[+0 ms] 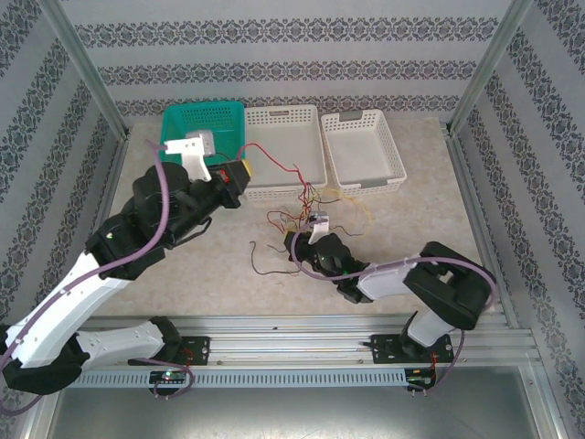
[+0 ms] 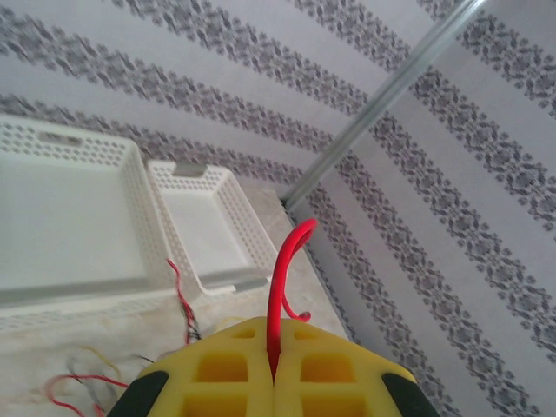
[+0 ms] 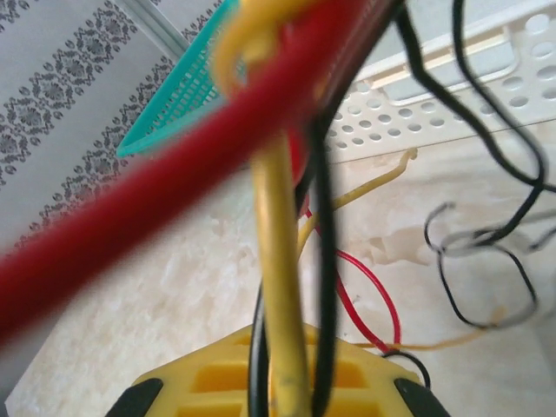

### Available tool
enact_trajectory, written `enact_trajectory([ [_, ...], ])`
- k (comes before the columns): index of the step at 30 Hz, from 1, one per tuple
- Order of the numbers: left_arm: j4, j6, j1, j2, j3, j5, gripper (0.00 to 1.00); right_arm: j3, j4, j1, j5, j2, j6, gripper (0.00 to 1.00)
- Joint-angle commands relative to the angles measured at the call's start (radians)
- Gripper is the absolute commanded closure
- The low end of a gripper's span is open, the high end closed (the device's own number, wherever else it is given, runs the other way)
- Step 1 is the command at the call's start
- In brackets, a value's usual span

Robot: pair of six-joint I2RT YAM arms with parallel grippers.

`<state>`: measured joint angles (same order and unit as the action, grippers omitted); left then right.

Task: Untangle the cables

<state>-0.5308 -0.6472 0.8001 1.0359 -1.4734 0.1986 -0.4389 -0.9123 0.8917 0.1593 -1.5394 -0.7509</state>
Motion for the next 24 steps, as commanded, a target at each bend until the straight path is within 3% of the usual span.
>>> enact_trajectory([
  [1, -0.119, 0.095, -0.033, -0.028, -0.075, 0.084, 1.00, 0.037, 0.176, -0.021, -0.016, 0.099, 0.059, 1.00],
  [7, -0.214, 0.175, -0.103, -0.025, -0.147, 0.137, 1.00, 0.087, 0.400, -0.106, -0.055, 0.274, 0.042, 1.00],
  [12, -0.263, 0.227, -0.164, -0.018, -0.180, 0.176, 1.00, 0.083, 0.600, -0.236, -0.122, 0.375, 0.053, 1.00],
  [18, -0.308, 0.281, -0.250, 0.010, -0.241, 0.187, 1.00, 0.082, 0.668, -0.481, -0.349, 0.322, 0.027, 1.00],
  [24, -0.358, 0.329, -0.340, 0.026, -0.325, 0.200, 1.00, 0.063, 0.648, -0.590, -0.469, 0.185, 0.029, 1.00],
])
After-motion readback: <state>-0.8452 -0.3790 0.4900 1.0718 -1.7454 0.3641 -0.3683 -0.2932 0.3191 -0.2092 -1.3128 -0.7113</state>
